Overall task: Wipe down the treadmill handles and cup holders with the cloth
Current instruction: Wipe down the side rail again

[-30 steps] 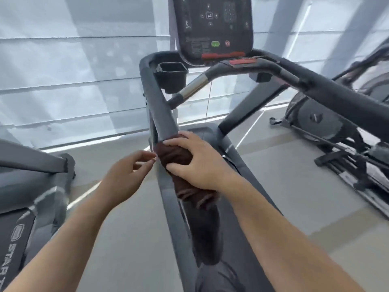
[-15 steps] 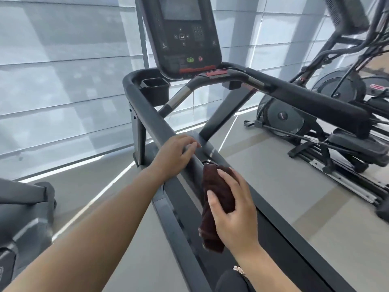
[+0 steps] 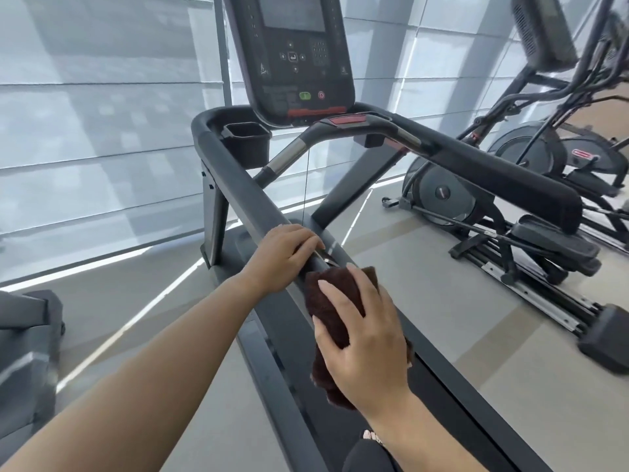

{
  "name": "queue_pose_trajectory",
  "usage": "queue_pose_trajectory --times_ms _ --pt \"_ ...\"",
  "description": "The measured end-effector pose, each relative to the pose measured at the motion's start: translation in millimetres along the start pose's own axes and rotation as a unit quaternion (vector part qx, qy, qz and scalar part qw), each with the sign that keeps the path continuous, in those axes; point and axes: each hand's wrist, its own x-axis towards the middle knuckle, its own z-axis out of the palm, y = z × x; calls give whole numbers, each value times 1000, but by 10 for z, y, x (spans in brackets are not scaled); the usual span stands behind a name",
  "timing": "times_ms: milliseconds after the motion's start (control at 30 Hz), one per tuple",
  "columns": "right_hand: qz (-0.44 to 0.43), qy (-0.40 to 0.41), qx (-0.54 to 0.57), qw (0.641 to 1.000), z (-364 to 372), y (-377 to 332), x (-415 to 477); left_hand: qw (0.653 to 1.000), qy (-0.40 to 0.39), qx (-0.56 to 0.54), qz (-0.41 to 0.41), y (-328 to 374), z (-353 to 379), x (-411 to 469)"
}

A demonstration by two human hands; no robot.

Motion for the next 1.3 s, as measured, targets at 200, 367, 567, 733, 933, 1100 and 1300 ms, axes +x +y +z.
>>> queue_pose_trajectory --times_ms 200,367,567,733,933,1100,1300 --pt "-83 -163 -181 966 232 -332 471 993 94 -12 -74 -218 -602 -602" --pt "-113 -224 -254 934 613 -519 887 989 48 19 -141 -237 -787 -1409" --pt "-105 -225 -230 941 494 -469 781 984 56 -17 -167 -15 -693 -1868" --pt "-75 -107 -156 979 102 -225 108 989 31 -38 -138 253 -485 -1900" --pt "43 56 40 997 45 54 -484 990 -10 -64 -129 483 -230 -2071" --pt "172 88 190 963 53 66 -174 988 -30 -58 -139 562 -216 -2142" --pt "279 16 349 895 -124 336 -350 988 -81 -31 -125 693 -28 -2133"
